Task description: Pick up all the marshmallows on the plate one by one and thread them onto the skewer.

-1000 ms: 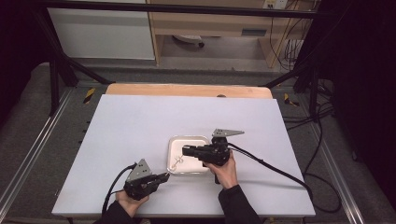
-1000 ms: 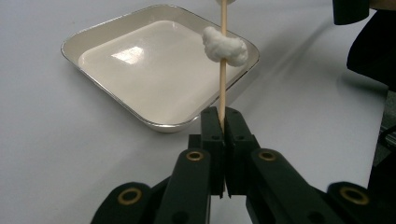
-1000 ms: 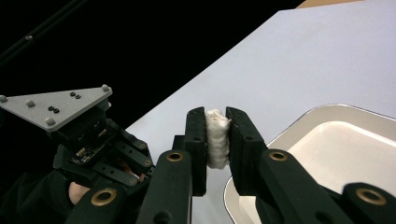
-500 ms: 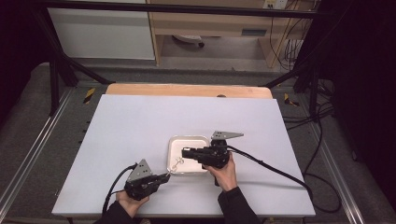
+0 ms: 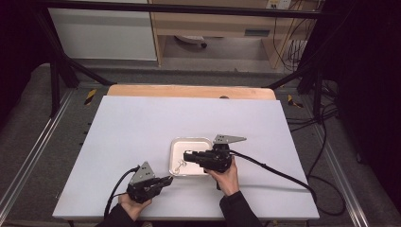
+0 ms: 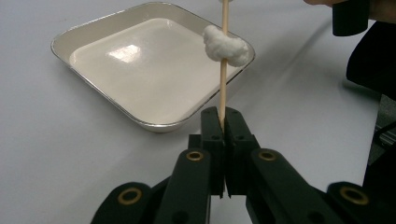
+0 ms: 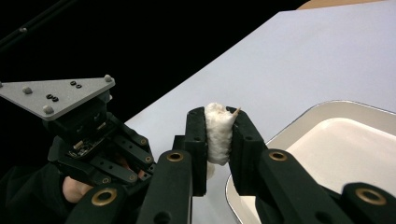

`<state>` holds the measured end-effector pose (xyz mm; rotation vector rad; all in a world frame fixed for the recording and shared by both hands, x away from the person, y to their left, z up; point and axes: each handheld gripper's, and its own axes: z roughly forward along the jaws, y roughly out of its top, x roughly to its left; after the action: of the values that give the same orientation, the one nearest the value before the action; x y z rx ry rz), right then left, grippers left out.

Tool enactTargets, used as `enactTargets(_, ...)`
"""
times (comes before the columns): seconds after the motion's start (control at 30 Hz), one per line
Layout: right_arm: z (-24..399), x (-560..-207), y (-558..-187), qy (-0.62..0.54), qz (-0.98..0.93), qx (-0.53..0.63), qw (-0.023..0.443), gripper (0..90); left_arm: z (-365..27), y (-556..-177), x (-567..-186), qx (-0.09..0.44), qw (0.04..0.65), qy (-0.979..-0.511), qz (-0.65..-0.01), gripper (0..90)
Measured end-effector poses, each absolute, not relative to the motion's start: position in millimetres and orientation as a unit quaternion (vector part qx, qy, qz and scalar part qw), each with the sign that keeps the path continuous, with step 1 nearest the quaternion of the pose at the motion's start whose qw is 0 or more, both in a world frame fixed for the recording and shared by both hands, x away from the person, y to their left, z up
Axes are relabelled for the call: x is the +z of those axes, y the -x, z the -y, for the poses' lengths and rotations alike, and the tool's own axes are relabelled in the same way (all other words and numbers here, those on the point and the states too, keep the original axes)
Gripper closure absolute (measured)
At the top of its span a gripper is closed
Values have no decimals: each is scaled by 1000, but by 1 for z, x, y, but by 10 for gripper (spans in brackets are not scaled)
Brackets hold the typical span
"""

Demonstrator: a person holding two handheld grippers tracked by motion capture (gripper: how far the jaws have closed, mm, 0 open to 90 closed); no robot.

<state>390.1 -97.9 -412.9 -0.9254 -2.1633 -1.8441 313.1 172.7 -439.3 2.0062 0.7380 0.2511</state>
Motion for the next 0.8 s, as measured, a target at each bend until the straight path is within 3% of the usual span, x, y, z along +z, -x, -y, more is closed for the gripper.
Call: enactTargets(0.8,94,-420,-387,307,723,-613,86,809,-170,-313,-441,105,469,-824,-300,886)
